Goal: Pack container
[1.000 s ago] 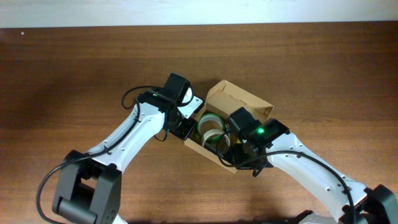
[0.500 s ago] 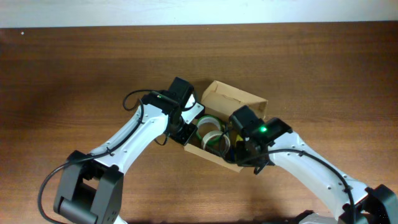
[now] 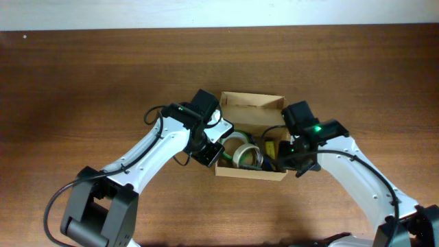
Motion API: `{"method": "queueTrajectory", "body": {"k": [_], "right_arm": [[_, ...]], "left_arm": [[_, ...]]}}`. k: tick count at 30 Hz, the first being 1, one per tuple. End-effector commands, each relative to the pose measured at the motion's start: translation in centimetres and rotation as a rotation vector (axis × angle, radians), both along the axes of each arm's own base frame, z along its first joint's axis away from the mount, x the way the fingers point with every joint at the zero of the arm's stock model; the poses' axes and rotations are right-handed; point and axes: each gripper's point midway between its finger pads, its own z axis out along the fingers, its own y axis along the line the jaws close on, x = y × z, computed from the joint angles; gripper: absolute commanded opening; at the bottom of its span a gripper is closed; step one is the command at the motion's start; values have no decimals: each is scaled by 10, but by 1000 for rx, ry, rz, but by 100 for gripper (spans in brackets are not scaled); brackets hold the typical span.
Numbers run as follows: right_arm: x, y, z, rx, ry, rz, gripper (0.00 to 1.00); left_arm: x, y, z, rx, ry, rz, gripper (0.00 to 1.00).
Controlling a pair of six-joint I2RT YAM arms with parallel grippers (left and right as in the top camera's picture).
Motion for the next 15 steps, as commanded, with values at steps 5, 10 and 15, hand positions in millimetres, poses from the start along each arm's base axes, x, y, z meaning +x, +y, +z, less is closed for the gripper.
{"method": "queueTrajectory", "body": {"k": [5, 10, 15], "right_arm": [[8, 0, 0, 32, -17, 30, 4], [13, 2, 1, 42, -37, 31, 4], [8, 0, 0, 34, -19, 30, 4]], "left_arm": [[-26, -22, -1, -33, 45, -93, 2], [-46, -41, -1, -31, 44, -176, 2], [-40, -38, -4, 9, 6, -180, 4]]}}
